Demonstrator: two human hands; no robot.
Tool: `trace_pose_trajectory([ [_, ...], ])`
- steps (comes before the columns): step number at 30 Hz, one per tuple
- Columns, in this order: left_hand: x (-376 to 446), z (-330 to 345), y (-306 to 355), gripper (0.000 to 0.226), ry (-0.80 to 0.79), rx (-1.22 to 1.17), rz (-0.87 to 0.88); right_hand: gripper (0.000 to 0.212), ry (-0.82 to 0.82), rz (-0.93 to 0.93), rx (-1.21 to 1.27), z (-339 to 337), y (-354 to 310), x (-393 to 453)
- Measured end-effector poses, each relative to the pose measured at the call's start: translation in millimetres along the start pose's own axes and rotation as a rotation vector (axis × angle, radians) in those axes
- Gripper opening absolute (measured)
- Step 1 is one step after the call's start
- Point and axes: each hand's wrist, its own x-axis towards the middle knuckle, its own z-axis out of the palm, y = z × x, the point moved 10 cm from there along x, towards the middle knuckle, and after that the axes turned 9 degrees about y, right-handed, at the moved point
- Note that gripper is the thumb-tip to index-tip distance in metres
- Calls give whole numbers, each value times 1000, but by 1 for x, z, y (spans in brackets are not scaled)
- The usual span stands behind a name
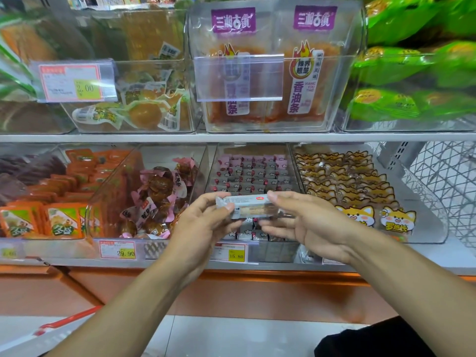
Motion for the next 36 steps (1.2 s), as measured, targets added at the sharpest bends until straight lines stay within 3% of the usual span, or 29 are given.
trace_pose_trajectory([
  [6,-5,8,1,28,-52,16,30,28,13,-2,9,-3,-1,0],
  [12,-4,4,-9,53,30,35,-83,39,-57,-115,-52,5,-13,-7],
  [16,-2,1,-11,43,51,37,-82,39,6,-159,-135,-2,-17,-8],
  [20,-2,1,-10,26,43,74,-44,53,16,-89,-1,-2,-12,-6],
  [25,-1,3,-7,25,60,111,24,39,127,-45,120,-13,-9,1],
  [29,2,6,-9,24,79,162,55,39,215,-183,139,-23,-27,9],
  [33,7,5,-2,20,155,410,188,30,566,-599,-399,-52,-80,7],
  [36,5,24,8,19,106,719,418,40,622,-771,-622,-51,-101,13],
])
